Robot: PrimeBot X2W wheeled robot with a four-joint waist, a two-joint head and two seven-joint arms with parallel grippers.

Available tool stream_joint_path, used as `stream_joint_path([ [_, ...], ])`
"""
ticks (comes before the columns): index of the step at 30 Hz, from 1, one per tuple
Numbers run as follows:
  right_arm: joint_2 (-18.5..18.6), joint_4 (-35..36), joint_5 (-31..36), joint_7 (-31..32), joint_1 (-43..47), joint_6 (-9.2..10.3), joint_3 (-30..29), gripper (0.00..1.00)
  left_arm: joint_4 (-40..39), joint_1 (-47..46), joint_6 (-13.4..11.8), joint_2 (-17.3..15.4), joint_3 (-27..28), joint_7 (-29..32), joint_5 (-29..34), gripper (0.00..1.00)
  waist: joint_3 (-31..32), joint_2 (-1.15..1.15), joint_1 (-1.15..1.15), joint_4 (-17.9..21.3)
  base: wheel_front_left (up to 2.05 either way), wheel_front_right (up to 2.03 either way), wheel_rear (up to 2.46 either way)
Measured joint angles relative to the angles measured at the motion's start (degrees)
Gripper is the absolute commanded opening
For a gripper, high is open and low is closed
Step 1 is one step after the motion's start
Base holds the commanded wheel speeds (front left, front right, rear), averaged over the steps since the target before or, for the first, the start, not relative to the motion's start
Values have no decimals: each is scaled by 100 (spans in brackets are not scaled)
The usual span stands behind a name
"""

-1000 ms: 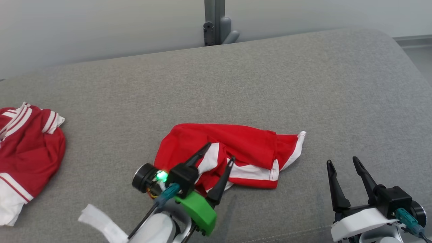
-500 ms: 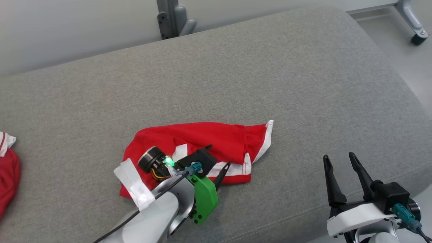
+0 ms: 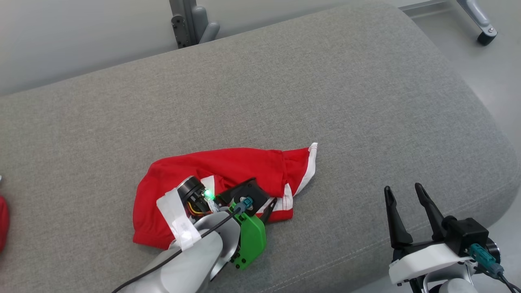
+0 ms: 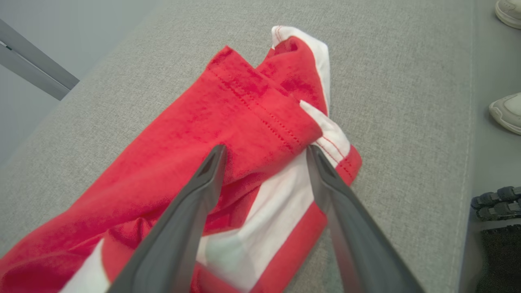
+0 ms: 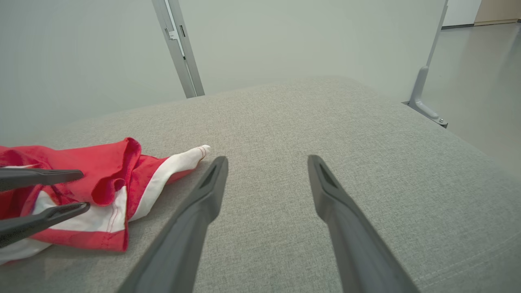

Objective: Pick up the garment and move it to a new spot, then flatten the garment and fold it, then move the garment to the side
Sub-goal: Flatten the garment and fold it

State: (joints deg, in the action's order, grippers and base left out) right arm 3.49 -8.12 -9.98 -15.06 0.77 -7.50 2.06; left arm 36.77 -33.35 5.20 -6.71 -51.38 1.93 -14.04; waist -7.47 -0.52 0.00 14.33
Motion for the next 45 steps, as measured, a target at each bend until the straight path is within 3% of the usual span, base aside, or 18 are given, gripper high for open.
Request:
stream_joint_path([
  [4,-9,-5,-14,0,-49,0,54,100,241,-65,-18,46,-46,-59,5,100,-35,0,0,60,0,0,0],
  [5,-10,-5,-25,0,-55,0,64,100,296,-94,-18,55,-45,-79,5,91,-45,0,0,77,0,0,0],
  [7,-18,-21,-32,0,-71,0,68,100,437,-190,-19,79,-12,-171,-20,6,-77,0,0,137,0,0,0],
  [8,-16,-22,-38,0,-76,0,59,100,460,-221,-26,93,9,-207,-52,0,-85,0,0,156,0,0,0],
  [22,-43,-79,-64,0,-193,0,249,100,514,-1261,-29,264,464,-315,-513,0,-166,0,0,486,0,0,0],
  [34,-53,-181,-179,0,-272,0,582,100,1727,-1826,-104,190,1040,-605,-1036,0,-403,0,0,1128,0,0,0],
  [42,-52,-153,-302,0,-341,0,723,100,2428,-2380,-270,-78,1221,-851,-1058,0,-723,0,0,1499,0,0,0],
  [43,-52,-153,-302,0,-341,0,723,100,2428,-2380,-270,-78,1221,-851,-1058,2,-723,0,0,1499,0,0,0],
  [45,-53,-149,-313,0,-352,0,767,100,2606,-2462,-270,-132,1218,-856,-1056,24,-814,0,0,1565,0,0,0],
])
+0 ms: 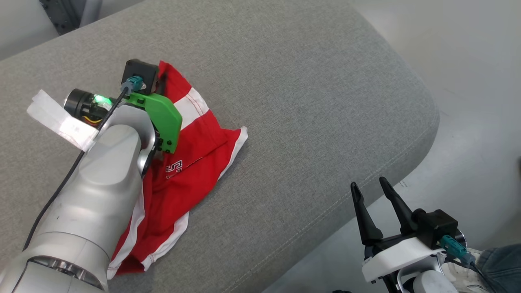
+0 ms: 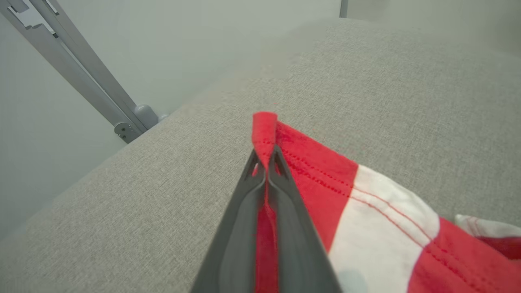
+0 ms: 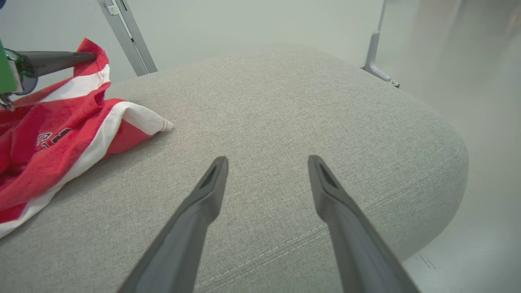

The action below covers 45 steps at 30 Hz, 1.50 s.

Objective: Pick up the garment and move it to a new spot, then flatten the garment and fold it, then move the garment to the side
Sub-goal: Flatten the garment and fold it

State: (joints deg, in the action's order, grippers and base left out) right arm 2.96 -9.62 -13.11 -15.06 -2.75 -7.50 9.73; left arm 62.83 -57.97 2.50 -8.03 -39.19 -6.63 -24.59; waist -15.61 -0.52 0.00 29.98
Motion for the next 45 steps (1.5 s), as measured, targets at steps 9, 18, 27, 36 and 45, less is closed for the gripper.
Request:
stream_joint_path([
  [9,-3,-41,-79,0,-44,0,74,100,458,-32,163,73,-51,-125,-73,100,-301,0,0,50,0,0,0],
  [18,-8,-55,33,0,-75,0,-156,100,392,-120,241,339,102,-509,-398,100,-157,0,0,-380,0,0,0],
  [27,29,378,335,0,69,0,-688,100,-563,474,92,455,290,-814,-661,100,202,0,0,-1108,0,0,0],
  [36,313,755,453,0,279,0,-1081,100,-2058,2084,-442,-77,517,-850,-453,100,596,0,0,-1972,0,0,0],
  [45,422,778,469,0,573,0,-1243,100,-3412,3842,-782,-436,799,-850,-536,100,973,0,0,-2716,0,0,0],
])
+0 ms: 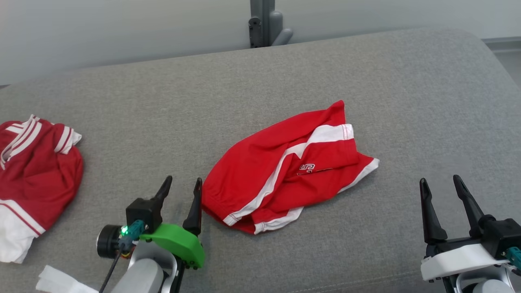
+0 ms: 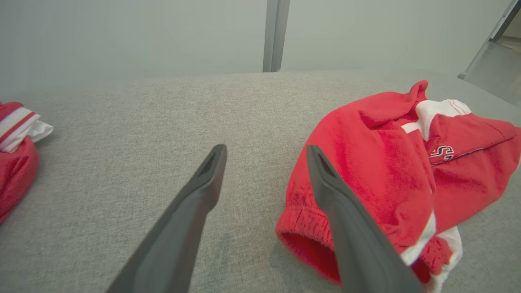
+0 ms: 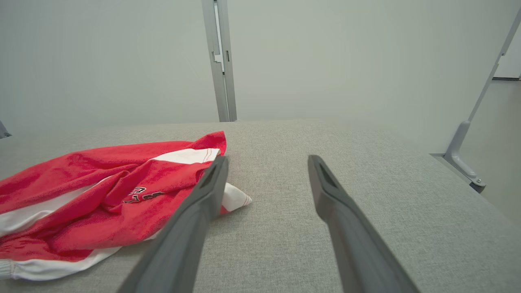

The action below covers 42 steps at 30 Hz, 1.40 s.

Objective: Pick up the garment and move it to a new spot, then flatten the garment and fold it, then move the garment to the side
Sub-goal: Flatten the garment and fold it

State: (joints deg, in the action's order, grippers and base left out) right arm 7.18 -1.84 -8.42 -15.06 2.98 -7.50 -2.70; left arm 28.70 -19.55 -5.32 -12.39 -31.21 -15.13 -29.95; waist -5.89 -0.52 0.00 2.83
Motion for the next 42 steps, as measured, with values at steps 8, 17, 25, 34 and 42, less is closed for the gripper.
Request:
stream_joint_path([
  [8,-31,-82,0,0,93,0,104,100,-880,920,-48,93,-21,472,-580,100,238,0,0,-367,0,0,0],
  [17,-51,-104,-2,0,48,0,240,100,-1312,1157,105,261,-38,1256,-1260,100,123,0,0,-279,0,0,0],
  [25,-81,-129,-2,0,11,0,244,100,-1101,982,135,294,123,1305,-1419,100,13,0,0,-46,0,0,0],
  [34,-116,-148,-2,0,-14,0,229,100,-946,782,274,257,198,1403,-1599,0,-44,0,0,102,0,0,0],
  [42,-145,-182,-2,0,-42,0,237,100,-558,226,272,45,569,1772,-1951,0,-71,0,0,66,0,0,0],
])
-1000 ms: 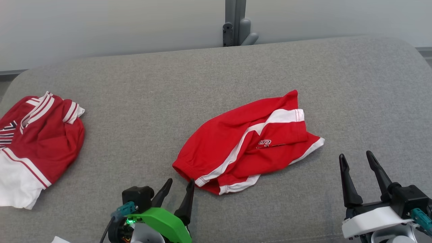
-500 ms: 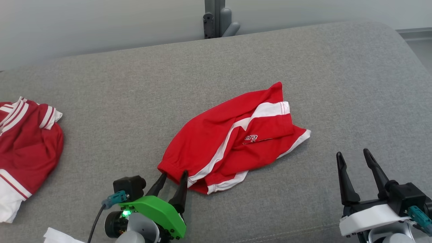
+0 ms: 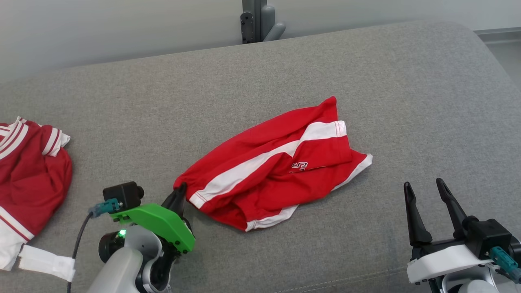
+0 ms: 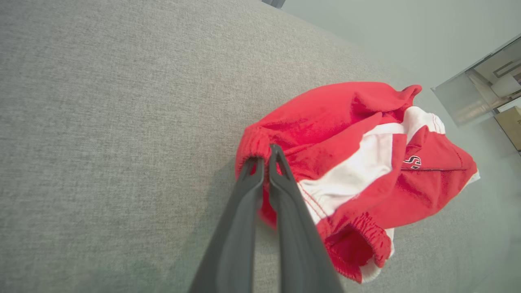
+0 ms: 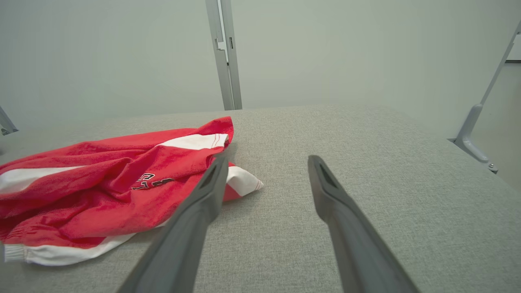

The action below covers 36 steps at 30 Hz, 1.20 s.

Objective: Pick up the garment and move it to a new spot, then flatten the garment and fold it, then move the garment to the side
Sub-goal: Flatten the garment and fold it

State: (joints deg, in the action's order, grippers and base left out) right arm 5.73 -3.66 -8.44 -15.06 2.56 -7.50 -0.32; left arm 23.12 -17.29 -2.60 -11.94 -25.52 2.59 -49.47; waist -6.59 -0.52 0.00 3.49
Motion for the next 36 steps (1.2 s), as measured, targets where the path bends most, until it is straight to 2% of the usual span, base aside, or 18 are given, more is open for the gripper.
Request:
stream_joint_path([
  [8,-16,-58,0,0,-55,0,108,100,700,-387,126,-132,-2,187,-14,0,-5,0,0,27,0,0,0],
  [9,-16,-70,0,0,-59,0,127,100,797,-396,164,-132,-22,167,13,3,-3,0,0,43,0,0,0],
  [11,-15,-85,-3,0,-65,0,149,100,936,-414,229,-119,-22,94,9,21,2,0,0,77,0,0,0],
  [12,-16,-85,-10,0,-65,0,138,100,969,-425,268,-98,-12,69,-11,35,5,0,0,92,0,0,0],
  [13,-14,-82,-11,0,-64,0,129,100,988,-427,292,-81,-10,25,-25,73,11,0,0,101,0,0,0],
  [14,-9,-82,-11,0,-58,0,121,100,992,-428,311,-76,-8,-40,-23,100,19,0,0,108,0,0,0],
  [19,19,-75,-18,0,-19,0,54,100,777,-318,358,-193,12,-316,36,100,71,0,0,121,0,0,0],
  [22,46,-57,-18,0,51,0,-40,100,454,-121,323,-372,-67,-633,344,100,138,0,0,99,0,0,0],
  [32,151,100,-16,0,203,0,-326,100,-634,854,-328,-616,-170,-1444,981,100,407,0,0,-122,0,0,0],
  [36,190,136,-16,0,249,0,-439,100,-879,1200,-448,-710,-147,-1660,1236,100,494,0,0,-219,0,0,0],
])
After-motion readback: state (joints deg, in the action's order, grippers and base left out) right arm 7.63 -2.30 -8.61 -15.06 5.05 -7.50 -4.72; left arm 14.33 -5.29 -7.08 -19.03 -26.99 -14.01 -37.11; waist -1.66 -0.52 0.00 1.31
